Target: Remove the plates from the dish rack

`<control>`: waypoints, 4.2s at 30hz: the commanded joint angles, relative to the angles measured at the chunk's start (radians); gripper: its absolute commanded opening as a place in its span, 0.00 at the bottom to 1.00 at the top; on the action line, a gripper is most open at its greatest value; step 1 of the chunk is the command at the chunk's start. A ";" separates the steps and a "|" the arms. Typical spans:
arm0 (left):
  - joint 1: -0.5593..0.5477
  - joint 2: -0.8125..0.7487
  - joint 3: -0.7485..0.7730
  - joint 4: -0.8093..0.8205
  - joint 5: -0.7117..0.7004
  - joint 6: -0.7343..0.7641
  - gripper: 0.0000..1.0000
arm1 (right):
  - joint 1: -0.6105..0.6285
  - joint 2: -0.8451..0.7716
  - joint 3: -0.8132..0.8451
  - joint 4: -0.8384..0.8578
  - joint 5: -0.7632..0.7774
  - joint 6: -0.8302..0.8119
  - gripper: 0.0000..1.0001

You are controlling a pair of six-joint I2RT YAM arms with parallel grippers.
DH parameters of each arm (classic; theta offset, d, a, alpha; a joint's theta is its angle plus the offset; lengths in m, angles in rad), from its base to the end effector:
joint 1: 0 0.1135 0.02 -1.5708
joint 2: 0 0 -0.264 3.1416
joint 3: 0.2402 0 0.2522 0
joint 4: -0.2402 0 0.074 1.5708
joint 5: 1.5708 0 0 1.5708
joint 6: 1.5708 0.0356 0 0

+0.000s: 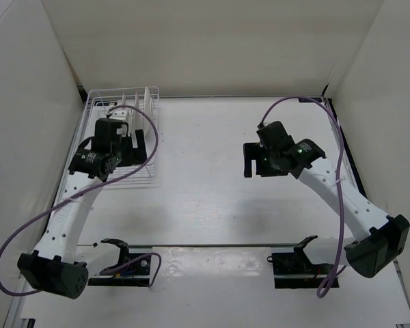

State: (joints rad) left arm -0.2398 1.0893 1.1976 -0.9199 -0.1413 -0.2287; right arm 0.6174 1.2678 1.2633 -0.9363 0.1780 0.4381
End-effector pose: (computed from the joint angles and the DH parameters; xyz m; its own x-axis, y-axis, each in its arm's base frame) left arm 0.2052 -0.0450 0.3544 -0.7182 -0.0554 -0.6936 -0.0224 0.9981 -0.0566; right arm 0.2081 0.1400 0.3363 -0.8023 -0.0575 -0.5942 -0.1594 0.9798 0.1204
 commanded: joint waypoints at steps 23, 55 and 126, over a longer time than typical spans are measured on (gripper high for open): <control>0.119 0.849 0.724 0.311 0.198 0.035 0.88 | -0.002 -0.234 -0.145 -0.010 0.070 -0.111 0.90; 0.132 0.859 0.760 0.458 0.262 0.181 0.00 | -0.001 -0.206 -0.127 -0.052 0.117 -0.107 0.90; -1.009 0.727 0.035 0.354 -0.327 0.440 1.00 | -0.005 -0.456 -0.137 -0.253 0.669 0.074 0.90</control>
State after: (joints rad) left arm -1.2522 1.8645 1.1812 -0.4900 -0.5392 0.2459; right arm 0.6147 0.8112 1.0836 -1.2034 0.8165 0.5308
